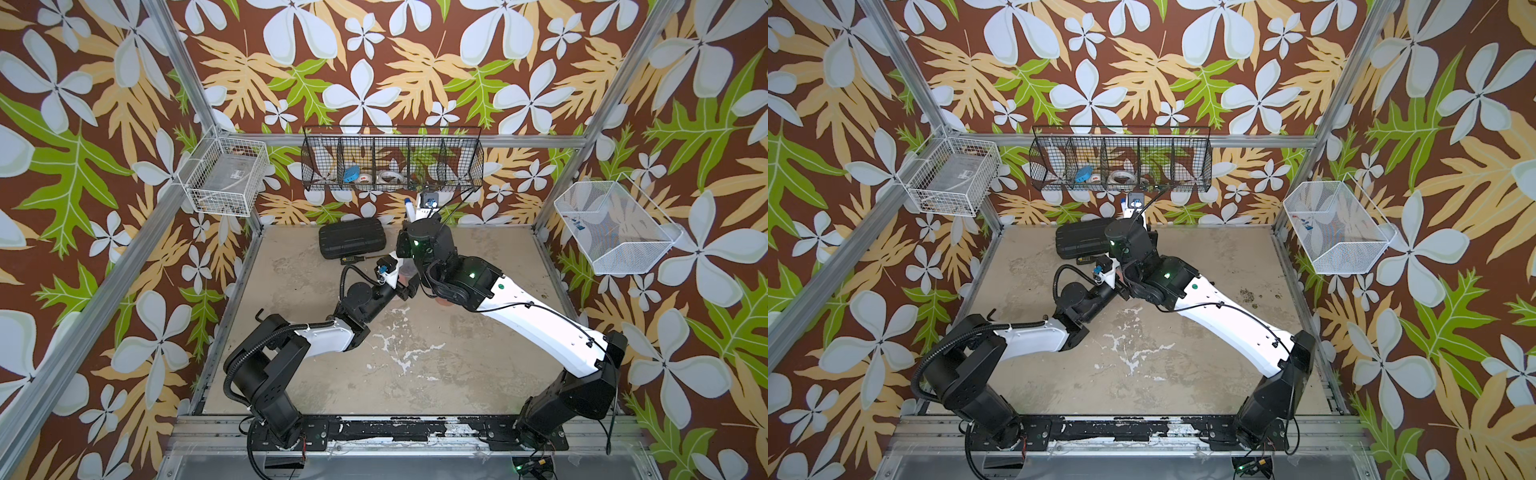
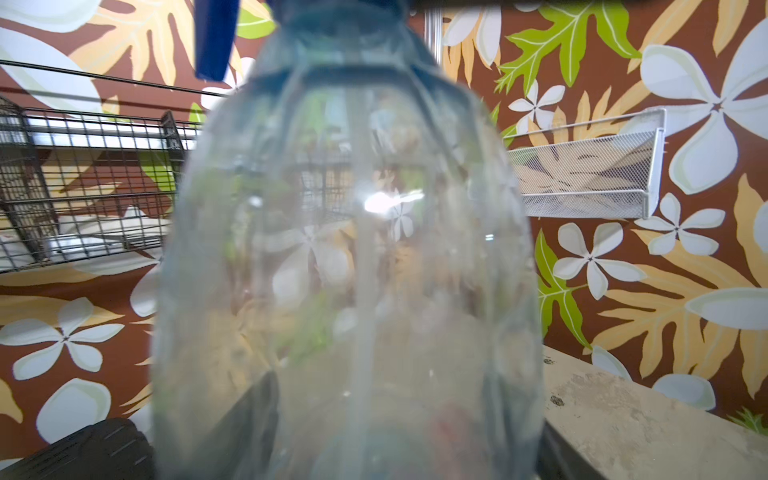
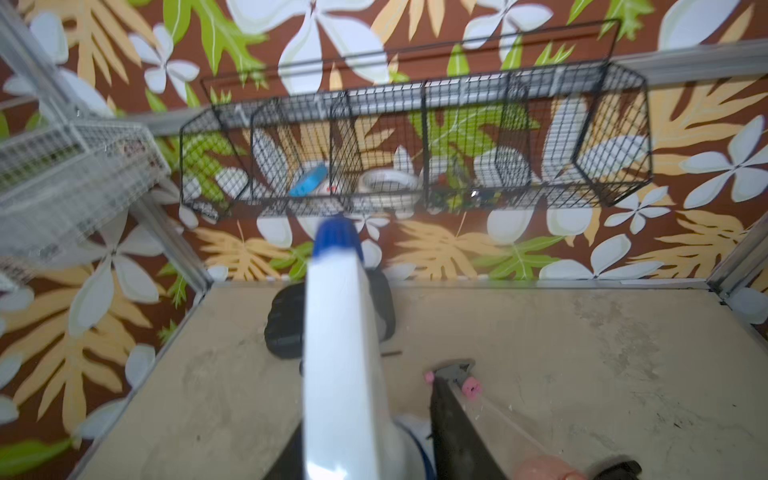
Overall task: Attach spray nozzles to spray bottles
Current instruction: Screw the spray nozzle on the spray bottle.
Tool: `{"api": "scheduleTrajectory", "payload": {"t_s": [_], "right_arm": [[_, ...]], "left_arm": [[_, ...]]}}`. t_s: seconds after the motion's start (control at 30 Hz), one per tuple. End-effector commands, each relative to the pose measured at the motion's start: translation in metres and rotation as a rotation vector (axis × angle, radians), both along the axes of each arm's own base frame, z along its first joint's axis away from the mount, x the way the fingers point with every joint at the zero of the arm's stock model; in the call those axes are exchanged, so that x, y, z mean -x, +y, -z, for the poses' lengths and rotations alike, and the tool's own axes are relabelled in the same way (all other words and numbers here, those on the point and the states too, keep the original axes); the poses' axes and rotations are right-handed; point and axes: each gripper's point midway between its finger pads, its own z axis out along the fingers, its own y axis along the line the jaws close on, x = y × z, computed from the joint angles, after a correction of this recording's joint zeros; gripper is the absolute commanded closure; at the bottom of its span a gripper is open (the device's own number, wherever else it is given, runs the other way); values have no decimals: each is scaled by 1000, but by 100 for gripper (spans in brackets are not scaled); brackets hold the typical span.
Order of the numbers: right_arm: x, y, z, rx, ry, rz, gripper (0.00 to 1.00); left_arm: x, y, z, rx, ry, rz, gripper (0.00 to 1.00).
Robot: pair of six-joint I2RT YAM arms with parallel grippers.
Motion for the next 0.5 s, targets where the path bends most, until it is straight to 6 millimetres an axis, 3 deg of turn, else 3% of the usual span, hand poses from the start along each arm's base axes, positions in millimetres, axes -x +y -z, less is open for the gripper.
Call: {"api": "scheduleTrajectory", "payload": {"t_s": [0.0,0.27,0.47], "right_arm": [[11,-4,20,88,85,-53,51],[33,-9,-9,58,56,-163,39],[65,-6,-38,44,-15,-366,31]], "left_arm": [[12,14,-40,144,-107,8,48],[8,9,-27,115,-75,72,48],[5,6,-16,82,-62,130,47]]}}
